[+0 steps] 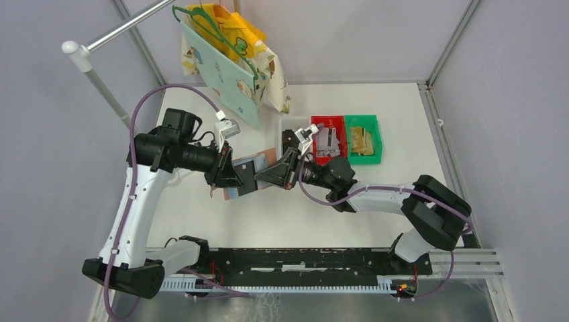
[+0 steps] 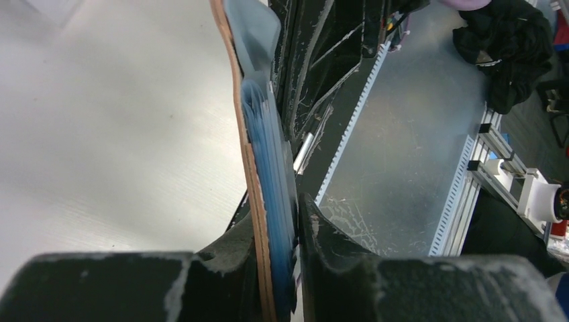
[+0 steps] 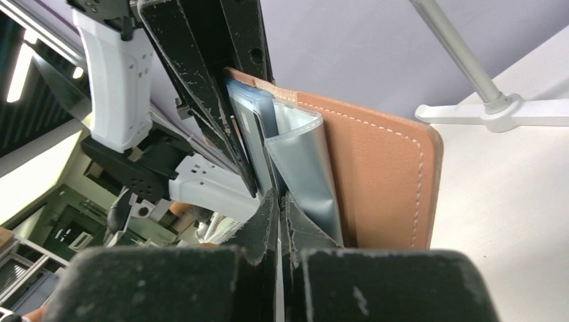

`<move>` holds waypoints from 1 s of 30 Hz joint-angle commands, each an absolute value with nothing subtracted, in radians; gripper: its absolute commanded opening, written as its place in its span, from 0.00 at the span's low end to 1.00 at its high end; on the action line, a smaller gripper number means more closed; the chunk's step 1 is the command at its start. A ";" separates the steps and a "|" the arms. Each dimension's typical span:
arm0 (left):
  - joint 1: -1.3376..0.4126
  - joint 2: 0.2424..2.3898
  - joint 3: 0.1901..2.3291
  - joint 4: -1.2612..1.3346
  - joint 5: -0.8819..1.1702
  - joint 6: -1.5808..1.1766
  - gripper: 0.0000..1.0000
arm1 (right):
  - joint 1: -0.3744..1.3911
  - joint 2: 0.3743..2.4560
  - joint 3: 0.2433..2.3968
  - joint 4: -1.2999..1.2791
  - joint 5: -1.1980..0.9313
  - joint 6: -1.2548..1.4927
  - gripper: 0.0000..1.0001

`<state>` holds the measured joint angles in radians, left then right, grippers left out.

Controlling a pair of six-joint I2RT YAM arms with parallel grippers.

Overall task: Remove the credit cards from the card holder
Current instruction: Remove the credit card from the card holder.

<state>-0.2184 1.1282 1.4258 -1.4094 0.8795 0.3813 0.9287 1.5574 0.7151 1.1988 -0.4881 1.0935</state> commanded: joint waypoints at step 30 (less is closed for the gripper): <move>-0.228 1.139 1.517 -1.393 1.061 0.368 0.18 | 0.945 1.452 0.636 1.382 -0.454 1.093 0.32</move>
<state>-0.2287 1.1431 1.4803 -1.4441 1.0225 0.4362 0.9344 1.4933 0.5724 1.4418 -0.4435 1.1637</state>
